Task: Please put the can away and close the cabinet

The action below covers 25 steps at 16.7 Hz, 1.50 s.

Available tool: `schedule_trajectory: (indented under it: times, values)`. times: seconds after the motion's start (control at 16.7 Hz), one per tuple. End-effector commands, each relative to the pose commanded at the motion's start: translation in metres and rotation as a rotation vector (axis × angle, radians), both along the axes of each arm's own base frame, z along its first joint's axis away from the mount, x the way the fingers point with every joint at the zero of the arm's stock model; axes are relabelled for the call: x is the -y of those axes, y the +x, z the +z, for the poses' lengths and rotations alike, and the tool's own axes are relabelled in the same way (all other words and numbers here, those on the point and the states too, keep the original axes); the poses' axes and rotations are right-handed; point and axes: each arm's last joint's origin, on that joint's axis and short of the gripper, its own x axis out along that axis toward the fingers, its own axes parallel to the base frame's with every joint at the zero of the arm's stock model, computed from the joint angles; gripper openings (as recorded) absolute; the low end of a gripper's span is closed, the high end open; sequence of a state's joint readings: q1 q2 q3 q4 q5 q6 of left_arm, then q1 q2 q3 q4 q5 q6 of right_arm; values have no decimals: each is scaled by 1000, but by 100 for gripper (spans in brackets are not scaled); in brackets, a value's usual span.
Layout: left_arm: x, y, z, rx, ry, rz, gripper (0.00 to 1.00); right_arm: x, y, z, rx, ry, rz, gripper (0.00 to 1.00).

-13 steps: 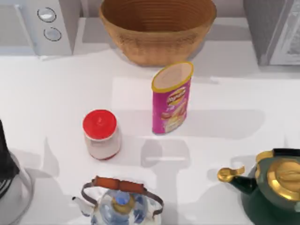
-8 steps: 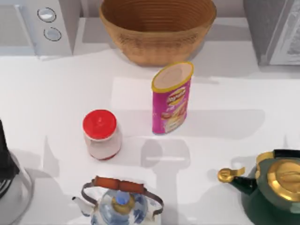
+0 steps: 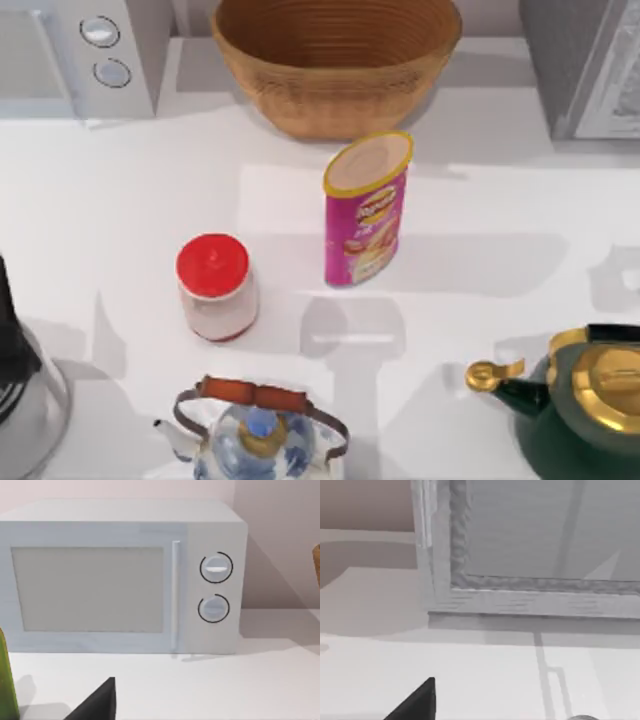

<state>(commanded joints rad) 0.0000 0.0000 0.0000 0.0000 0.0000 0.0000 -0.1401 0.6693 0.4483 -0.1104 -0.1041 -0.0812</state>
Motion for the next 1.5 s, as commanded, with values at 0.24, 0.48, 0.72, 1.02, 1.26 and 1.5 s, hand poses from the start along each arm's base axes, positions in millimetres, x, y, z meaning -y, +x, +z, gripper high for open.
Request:
schedule_trajectory:
  times: [0.24,0.48,0.72,1.02,1.26,1.5]
  values:
    - [0,0,0,0,0,0,100,21,57,-24,-287,28,-9,100]
    - [0,0,0,0,0,0,100,40,82,-66,-492,50,-12,100]
    - [0,0,0,0,0,0,100,48,87,-84,-563,56,-13,100]
    - [0,0,0,0,0,0,100,47,86,-85,-565,56,-11,100]
    - [0,0,0,0,0,0,100,52,102,-93,-558,55,-9,100]
    - [0,0,0,0,0,0,100,54,121,-119,-560,55,-13,100]
